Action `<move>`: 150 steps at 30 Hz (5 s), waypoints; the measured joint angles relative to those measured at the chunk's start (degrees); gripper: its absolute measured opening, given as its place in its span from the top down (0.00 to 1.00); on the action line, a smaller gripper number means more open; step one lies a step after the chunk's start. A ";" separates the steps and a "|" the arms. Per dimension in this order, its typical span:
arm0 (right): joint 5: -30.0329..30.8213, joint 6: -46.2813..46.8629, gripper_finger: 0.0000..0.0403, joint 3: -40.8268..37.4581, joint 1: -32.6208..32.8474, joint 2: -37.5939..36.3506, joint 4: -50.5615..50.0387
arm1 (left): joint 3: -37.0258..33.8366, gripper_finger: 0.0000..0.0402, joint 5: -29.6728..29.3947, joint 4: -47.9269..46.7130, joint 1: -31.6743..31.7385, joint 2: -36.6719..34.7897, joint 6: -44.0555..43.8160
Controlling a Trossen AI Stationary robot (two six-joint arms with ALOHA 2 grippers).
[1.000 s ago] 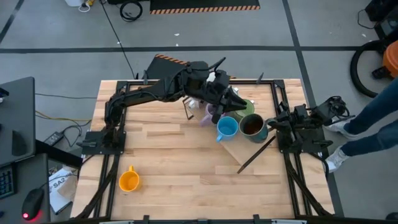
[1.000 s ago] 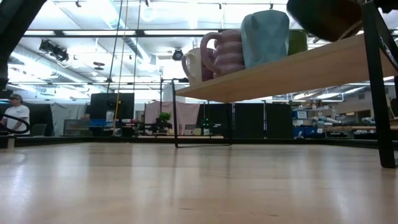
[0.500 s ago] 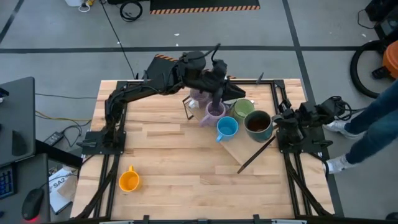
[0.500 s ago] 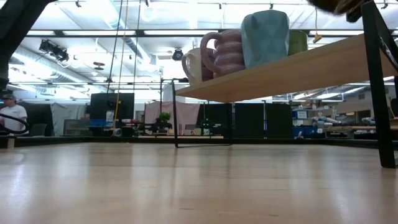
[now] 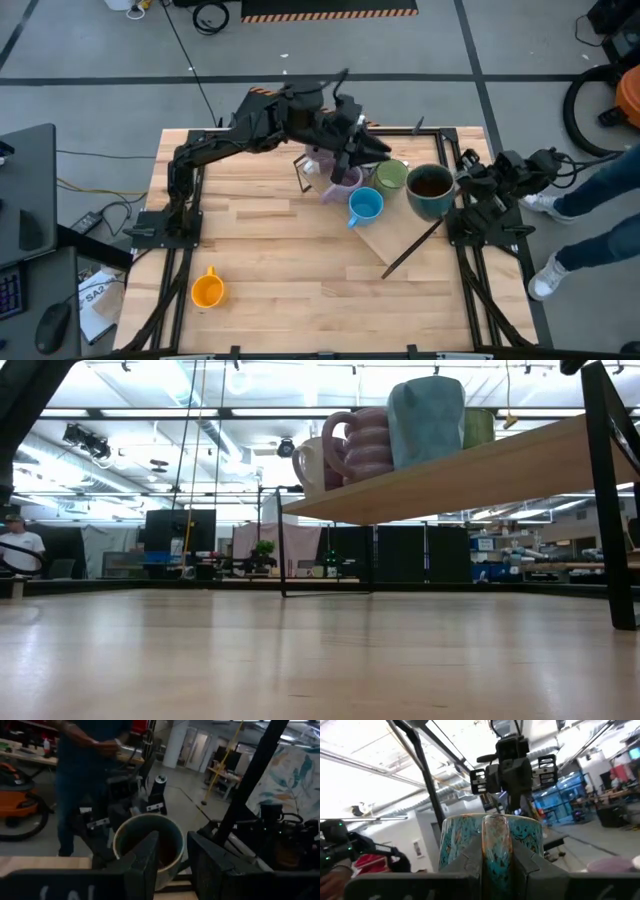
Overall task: Place coffee mugs
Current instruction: Put the brown mug on the shelf
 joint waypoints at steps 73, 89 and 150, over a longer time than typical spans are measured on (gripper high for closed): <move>-10.97 2.41 0.87 13.84 3.83 45.37 10.07 | -15.76 0.81 -22.23 -18.83 -24.52 -8.05 4.76; -9.02 0.46 0.87 13.84 5.38 45.00 7.06 | -17.30 0.61 -27.69 -16.48 -23.42 -8.10 -21.17; -0.72 7.11 0.62 14.04 0.44 49.54 7.91 | -17.35 0.89 -22.91 -25.08 -19.56 -4.62 -25.71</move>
